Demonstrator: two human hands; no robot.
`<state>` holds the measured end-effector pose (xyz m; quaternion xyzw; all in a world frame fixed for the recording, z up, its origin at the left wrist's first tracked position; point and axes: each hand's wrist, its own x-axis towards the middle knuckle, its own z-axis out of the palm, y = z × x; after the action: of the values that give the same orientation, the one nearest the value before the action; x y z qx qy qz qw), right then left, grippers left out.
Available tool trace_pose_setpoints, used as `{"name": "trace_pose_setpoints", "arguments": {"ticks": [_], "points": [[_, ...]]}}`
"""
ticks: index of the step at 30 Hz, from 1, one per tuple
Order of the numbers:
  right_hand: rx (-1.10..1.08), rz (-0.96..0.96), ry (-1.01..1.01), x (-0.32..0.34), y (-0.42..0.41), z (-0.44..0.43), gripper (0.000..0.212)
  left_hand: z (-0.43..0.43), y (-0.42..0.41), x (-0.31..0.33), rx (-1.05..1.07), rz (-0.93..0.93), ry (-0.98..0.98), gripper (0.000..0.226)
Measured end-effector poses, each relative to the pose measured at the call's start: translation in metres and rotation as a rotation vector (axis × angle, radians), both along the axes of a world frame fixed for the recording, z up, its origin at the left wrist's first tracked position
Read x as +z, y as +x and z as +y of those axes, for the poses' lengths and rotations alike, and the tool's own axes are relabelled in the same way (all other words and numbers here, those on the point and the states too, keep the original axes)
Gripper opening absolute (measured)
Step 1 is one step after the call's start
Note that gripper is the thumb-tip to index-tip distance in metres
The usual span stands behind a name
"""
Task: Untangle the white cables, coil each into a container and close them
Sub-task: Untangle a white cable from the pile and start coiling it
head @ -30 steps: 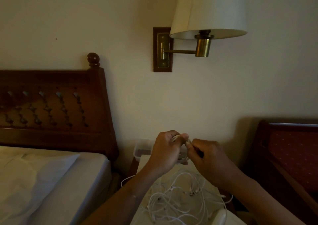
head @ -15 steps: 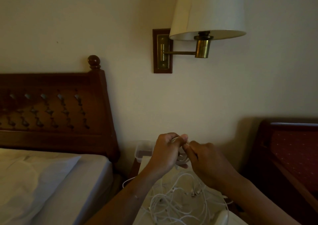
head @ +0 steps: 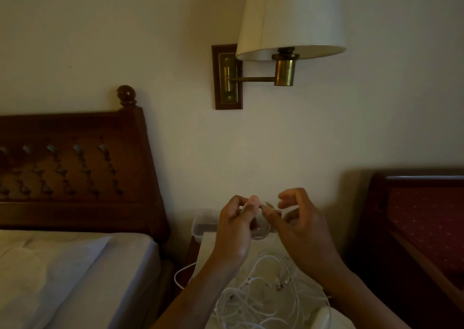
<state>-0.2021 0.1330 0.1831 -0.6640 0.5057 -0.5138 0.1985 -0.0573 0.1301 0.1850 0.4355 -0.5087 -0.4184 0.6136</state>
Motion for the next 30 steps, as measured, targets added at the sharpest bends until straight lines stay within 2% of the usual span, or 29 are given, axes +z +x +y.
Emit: {"name": "trace_pose_setpoints", "arguments": {"ticks": [1, 3, 7, 12, 18, 20, 23, 26, 30], "points": [[0.054, -0.095, 0.057, -0.001, 0.000, -0.001, 0.026, 0.003, 0.000, 0.001, -0.021, 0.051, 0.005, 0.030], [0.171, -0.208, 0.071, -0.004, 0.000, -0.003, 0.024, 0.007, 0.001, 0.003, -0.088, 0.153, 0.030, 0.030], [0.135, -0.210, -0.010, -0.009, 0.001, -0.002, 0.020, 0.012, 0.010, 0.003, -0.221, 0.224, 0.093, 0.032], [0.170, -0.180, -0.066, -0.005, 0.000, -0.003, 0.018, 0.011, 0.028, 0.002, -0.292, 0.001, 0.111, 0.022], [0.246, 0.057, -0.140, 0.003, 0.002, -0.005, 0.019, 0.000, 0.046, 0.021, -0.359, -0.517, 0.015, 0.012], [0.269, 0.102, -0.184, 0.006, 0.002, -0.006, 0.020, -0.003, 0.048, 0.030, -0.376, -0.618, -0.020, 0.012], [0.294, 0.012, -0.160, 0.011, -0.002, -0.010, 0.021, -0.007, 0.052, 0.039, -0.412, -0.650, -0.031, 0.019], [0.308, -0.142, -0.017, 0.012, -0.007, -0.010, 0.016, -0.009, 0.054, 0.035, -0.434, -0.616, -0.037, 0.023], [0.309, -0.196, 0.067, 0.006, -0.009, -0.009, 0.016, -0.008, 0.049, 0.015, -0.357, -0.575, -0.083, 0.025]]}}
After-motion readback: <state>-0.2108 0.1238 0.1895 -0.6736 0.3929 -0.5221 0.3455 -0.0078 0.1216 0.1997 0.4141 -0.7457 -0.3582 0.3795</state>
